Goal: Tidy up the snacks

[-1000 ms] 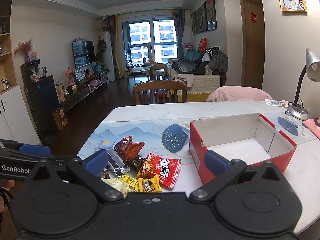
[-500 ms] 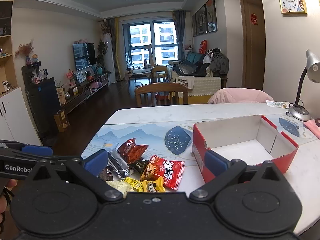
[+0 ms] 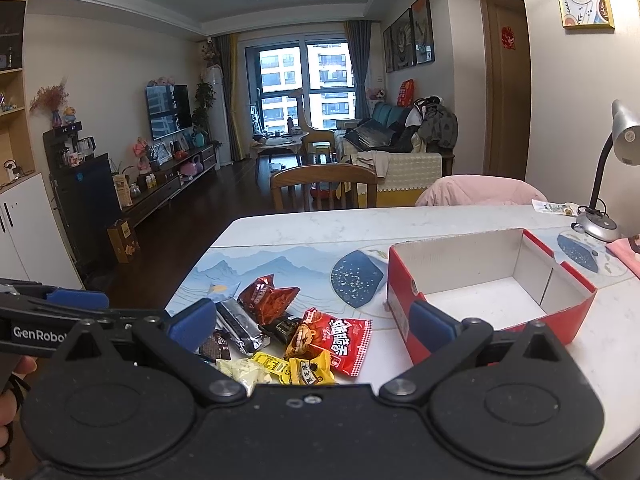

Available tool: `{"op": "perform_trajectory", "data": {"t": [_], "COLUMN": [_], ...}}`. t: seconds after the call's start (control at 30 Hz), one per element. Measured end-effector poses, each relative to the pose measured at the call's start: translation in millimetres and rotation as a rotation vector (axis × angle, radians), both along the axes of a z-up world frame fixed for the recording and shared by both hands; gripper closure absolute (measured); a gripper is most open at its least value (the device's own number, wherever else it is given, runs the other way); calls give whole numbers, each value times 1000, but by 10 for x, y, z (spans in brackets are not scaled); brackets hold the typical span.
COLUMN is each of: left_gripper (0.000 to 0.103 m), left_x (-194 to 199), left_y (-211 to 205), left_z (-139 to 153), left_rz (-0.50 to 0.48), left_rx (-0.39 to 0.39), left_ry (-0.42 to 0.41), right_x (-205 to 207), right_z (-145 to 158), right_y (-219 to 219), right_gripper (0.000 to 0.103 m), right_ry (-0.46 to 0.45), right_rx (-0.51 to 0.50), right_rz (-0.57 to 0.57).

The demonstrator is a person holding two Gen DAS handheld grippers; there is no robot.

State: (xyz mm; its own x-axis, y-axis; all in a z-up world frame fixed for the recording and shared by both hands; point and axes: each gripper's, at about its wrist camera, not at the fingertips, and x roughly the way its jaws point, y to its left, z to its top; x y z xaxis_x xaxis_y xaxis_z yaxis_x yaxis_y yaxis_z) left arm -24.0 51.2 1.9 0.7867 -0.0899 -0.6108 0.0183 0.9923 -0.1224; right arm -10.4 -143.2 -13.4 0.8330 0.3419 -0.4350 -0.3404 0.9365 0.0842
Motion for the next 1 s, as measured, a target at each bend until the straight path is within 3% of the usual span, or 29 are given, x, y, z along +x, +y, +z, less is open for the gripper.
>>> {"op": "perform_trajectory", "data": {"t": [0.7,1.0], "left_gripper": [16,16], "left_x": [2,191], "left_y": [-15,49], "left_z": [-6,-137], "left_rz": [-4,48], "left_rx": [-12,-30], "left_ry": [-2,59], "right_x": [5,245], "right_z": [-20,-92], "right_y": [91,71], "right_gripper": [0,0], "right_ry": [1,38], "right_rx": [-22,-32], "right_rz": [14,58]}}
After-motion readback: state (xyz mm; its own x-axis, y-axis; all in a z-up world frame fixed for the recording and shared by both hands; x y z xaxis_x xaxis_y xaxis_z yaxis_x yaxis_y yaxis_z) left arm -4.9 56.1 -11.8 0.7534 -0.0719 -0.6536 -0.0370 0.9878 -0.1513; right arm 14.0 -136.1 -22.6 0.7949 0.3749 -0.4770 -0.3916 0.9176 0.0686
